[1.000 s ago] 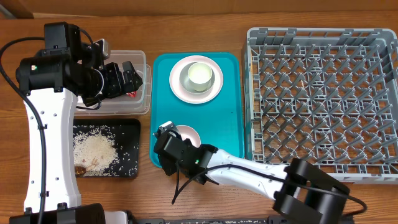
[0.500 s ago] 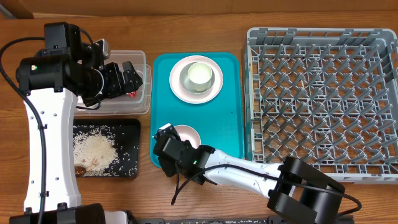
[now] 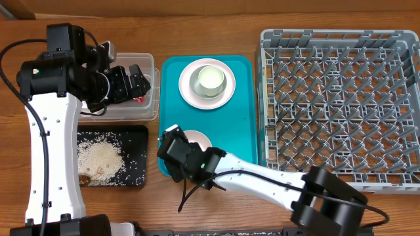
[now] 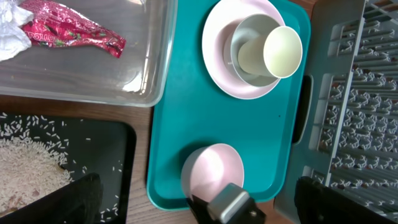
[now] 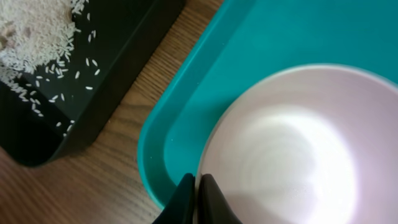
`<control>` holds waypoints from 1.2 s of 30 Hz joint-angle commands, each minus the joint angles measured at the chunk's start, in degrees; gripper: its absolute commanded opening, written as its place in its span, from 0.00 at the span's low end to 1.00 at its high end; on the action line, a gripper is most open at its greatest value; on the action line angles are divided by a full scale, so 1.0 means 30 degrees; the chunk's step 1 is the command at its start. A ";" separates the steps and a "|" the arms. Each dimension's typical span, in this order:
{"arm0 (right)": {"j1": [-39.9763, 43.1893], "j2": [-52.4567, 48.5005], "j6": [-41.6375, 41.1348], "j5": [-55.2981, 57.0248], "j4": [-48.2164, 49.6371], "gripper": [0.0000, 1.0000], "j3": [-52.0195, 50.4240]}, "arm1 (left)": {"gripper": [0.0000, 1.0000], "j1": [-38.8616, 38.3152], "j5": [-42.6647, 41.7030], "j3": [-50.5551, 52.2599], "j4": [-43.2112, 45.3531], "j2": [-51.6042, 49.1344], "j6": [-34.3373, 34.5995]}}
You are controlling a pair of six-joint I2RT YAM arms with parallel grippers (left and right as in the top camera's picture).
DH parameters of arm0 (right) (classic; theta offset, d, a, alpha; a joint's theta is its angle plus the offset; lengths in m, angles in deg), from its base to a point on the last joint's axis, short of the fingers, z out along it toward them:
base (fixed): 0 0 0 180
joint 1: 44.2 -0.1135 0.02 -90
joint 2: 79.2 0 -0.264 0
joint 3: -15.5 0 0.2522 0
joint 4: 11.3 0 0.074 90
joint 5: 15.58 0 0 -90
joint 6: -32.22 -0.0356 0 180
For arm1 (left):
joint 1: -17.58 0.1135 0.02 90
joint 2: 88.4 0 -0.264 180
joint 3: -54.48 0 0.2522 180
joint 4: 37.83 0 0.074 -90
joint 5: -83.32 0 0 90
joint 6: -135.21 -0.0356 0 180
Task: Sort waste into correct bins and load items into the dishwasher
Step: 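Lift the pink bowl and carry it right into the dish rack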
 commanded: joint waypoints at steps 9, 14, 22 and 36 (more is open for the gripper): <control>0.3395 0.4452 0.2098 -0.2419 -0.2528 0.04 0.1807 | 1.00 0.0073 0.0124 -0.0124 0.0087 -0.0168 -0.0357; 0.7315 0.6637 0.2361 -0.5209 -0.2135 0.04 0.1807 | 1.00 0.0073 0.0124 -0.0131 0.0080 -0.0168 -0.0357; 1.5671 0.6623 0.2623 -1.2845 0.1851 0.04 0.1800 | 1.00 0.0073 0.0124 -0.0131 0.0080 -0.0168 -0.0357; 2.3715 0.0131 -0.1756 -2.3445 1.2473 0.04 0.1800 | 1.00 0.0073 0.0124 -0.0124 0.0080 -0.0168 -0.0357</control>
